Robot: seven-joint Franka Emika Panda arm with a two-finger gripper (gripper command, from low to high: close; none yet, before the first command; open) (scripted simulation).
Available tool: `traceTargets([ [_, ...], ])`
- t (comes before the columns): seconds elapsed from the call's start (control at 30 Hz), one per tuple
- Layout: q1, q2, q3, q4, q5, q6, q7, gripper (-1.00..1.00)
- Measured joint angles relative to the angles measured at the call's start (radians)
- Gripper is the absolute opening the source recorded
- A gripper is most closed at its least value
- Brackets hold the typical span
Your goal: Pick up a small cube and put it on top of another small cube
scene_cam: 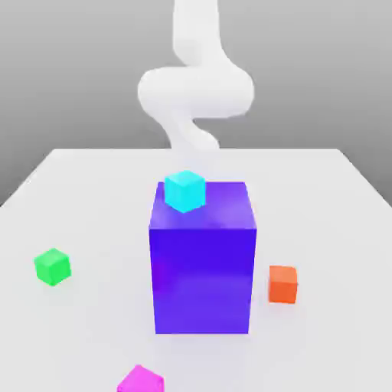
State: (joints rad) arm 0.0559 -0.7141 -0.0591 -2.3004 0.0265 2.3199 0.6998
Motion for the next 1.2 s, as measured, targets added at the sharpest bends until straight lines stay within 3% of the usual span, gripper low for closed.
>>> traceTargets([
  [0.4,0.204,0.417,-0.241,-0.002,0.194,0.097,-0.533,0.00],
  [0.7,0.233,0.727,-0.295,-0.003,0.339,0.168,-0.927,0.00],
  [0.9,0.202,0.908,-0.285,-0.011,0.349,0.235,-1.130,0.00],
  [1.1,0.179,1.058,-0.295,-0.024,0.264,0.322,-1.265,0.00],
  [1.2,0.143,1.158,-0.253,-0.005,0.297,0.394,-1.317,0.00],
])
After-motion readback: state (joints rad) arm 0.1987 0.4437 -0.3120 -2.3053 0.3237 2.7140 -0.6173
